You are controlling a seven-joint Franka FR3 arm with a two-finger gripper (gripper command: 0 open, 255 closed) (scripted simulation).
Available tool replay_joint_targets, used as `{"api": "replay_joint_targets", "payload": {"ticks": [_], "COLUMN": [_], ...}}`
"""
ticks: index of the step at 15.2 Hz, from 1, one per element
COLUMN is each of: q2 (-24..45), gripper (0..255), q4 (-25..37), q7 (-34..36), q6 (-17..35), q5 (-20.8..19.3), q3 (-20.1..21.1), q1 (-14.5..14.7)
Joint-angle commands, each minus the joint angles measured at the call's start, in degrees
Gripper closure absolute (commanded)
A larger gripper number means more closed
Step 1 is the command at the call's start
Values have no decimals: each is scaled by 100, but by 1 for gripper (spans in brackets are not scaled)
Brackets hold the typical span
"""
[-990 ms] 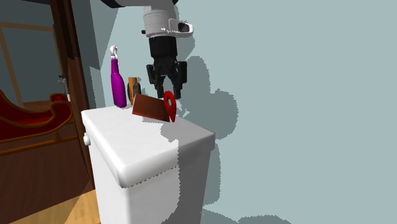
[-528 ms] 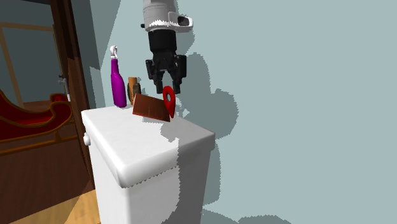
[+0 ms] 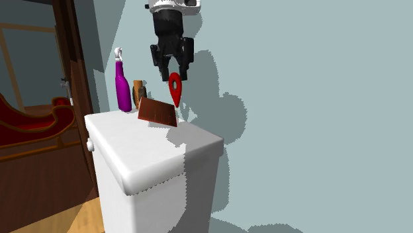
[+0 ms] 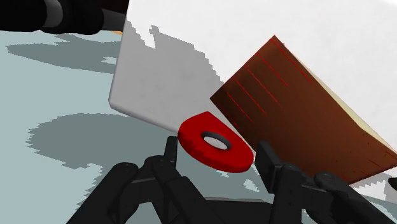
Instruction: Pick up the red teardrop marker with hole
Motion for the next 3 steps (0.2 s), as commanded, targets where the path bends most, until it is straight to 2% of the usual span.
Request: {"api": "replay_joint_targets", "payload": {"ticks": [1, 3], "q2": [87, 93], "gripper": [255, 255], "q4": [312, 332], "q7": [-17, -17], "q6": [-201, -216], "q5": [-29, -31], "q3": [-10, -7], "q1": [5, 5]}}
